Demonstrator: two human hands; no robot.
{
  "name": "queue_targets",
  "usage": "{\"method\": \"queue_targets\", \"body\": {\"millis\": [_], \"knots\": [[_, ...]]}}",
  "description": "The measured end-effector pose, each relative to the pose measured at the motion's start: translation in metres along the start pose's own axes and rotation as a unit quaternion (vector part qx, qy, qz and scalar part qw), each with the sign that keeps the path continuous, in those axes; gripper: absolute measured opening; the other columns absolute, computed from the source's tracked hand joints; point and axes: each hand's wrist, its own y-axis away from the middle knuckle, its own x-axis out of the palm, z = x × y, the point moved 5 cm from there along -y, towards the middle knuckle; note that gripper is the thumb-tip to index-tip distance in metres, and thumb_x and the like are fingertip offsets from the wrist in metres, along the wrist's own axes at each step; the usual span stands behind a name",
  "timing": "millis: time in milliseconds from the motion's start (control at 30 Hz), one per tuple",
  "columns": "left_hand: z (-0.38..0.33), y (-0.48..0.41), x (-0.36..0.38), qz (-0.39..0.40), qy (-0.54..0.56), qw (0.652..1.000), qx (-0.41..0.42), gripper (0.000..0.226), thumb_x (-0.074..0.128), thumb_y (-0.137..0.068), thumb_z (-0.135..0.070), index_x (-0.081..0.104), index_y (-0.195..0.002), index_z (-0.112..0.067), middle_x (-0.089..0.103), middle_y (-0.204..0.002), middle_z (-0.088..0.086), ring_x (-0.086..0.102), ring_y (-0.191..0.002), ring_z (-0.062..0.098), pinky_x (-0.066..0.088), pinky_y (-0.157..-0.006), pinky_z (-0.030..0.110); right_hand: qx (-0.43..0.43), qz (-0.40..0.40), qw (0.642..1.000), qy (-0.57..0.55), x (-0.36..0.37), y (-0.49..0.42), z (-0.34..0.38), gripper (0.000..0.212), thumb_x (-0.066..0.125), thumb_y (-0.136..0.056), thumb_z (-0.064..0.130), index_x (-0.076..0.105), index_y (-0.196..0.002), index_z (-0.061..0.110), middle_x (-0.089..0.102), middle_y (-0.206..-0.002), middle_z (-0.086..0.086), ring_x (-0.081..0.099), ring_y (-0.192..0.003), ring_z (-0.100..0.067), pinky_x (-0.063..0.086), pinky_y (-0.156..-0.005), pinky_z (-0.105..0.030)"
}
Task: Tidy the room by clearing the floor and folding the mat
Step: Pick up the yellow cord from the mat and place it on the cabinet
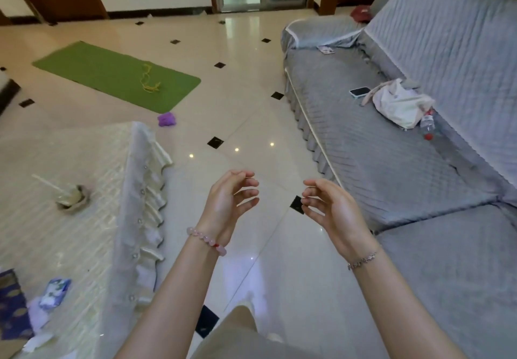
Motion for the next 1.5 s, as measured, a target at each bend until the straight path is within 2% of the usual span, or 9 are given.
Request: {"method": "queue_targets", "body": {"millis": [233, 367, 600, 733, 900, 1233, 1500], "knots": [[-0.029, -0.095, -0.006, -0.038, 0.01, 0.999, 0.014, 0.019, 0.044, -0.096, -0.016, 0.06, -0.086, -0.015, 0.059, -0.075, -0.001, 0.056, -0.066, 0.013, 0.05, -0.072, 0.028, 0.01, 0.037, 0.999, 0.037, 0.032, -0.104, 0.029, 0.021, 0.047, -0.095, 0.016, 0.066, -0.087, 0.013, 0.061, -0.072, 0.0, 0.059, -0.067, -0.012, 0.05, -0.073, -0.028], [-0.051, -0.157, -0.012, -0.044, 0.019, 0.999, 0.018, 0.018, 0.045, -0.096, -0.016, 0.06, -0.086, -0.014, 0.06, -0.074, -0.001, 0.056, -0.065, 0.013, 0.05, -0.073, 0.029, 0.011, 0.048, 0.997, 0.054, 0.059, -0.165, 0.046, 0.02, 0.048, -0.095, 0.017, 0.066, -0.088, 0.013, 0.061, -0.071, 0.0, 0.059, -0.068, -0.013, 0.05, -0.077, -0.03], [-0.128, -0.283, -0.022, -0.058, 0.038, 0.997, 0.039, 0.019, 0.045, -0.096, -0.015, 0.06, -0.086, -0.013, 0.06, -0.073, 0.0, 0.056, -0.064, 0.013, 0.05, -0.071, 0.027, 0.008, 0.081, 0.994, 0.066, 0.141, -0.297, 0.098, 0.021, 0.047, -0.095, 0.017, 0.066, -0.088, 0.013, 0.06, -0.072, -0.001, 0.058, -0.069, -0.013, 0.049, -0.082, -0.034], [-0.165, -0.335, -0.036, -0.072, 0.037, 0.995, 0.059, 0.02, 0.044, -0.096, -0.014, 0.061, -0.085, -0.013, 0.06, -0.072, 0.0, 0.057, -0.064, 0.013, 0.049, -0.069, 0.027, 0.009, 0.114, 0.991, 0.07, 0.189, -0.357, 0.114, 0.02, 0.047, -0.095, 0.017, 0.066, -0.09, 0.012, 0.06, -0.071, 0.001, 0.058, -0.068, -0.013, 0.05, -0.077, -0.031], [-0.2, -0.392, -0.065, -0.122, 0.056, 0.988, 0.079, 0.019, 0.044, -0.096, -0.014, 0.06, -0.086, -0.012, 0.061, -0.068, -0.003, 0.057, -0.061, 0.011, 0.051, -0.064, 0.025, 0.029, 0.154, 0.985, 0.073, 0.239, -0.424, 0.119, 0.019, 0.048, -0.094, 0.017, 0.066, -0.087, 0.013, 0.06, -0.069, 0.001, 0.058, -0.068, -0.013, 0.051, -0.075, -0.029], [-0.261, -0.531, -0.098, -0.214, 0.073, 0.969, 0.096, 0.017, 0.046, -0.094, -0.015, 0.061, -0.086, -0.014, 0.06, -0.071, -0.003, 0.057, -0.063, 0.011, 0.049, -0.067, 0.025, 0.06, 0.239, 0.964, 0.105, 0.341, -0.584, 0.153, 0.02, 0.046, -0.094, 0.015, 0.065, -0.088, 0.012, 0.059, -0.073, -0.002, 0.058, -0.068, -0.014, 0.049, -0.076, -0.03], [-0.319, -0.647, -0.104, -0.245, 0.078, 0.96, 0.108, 0.016, 0.047, -0.094, -0.016, 0.061, -0.086, -0.014, 0.061, -0.073, -0.003, 0.058, -0.063, 0.01, 0.05, -0.066, 0.023, 0.073, 0.265, 0.954, 0.122, 0.406, -0.71, 0.199, 0.017, 0.049, -0.093, 0.015, 0.065, -0.088, 0.011, 0.058, -0.072, -0.002, 0.058, -0.069, -0.015, 0.049, -0.079, -0.032]]}}
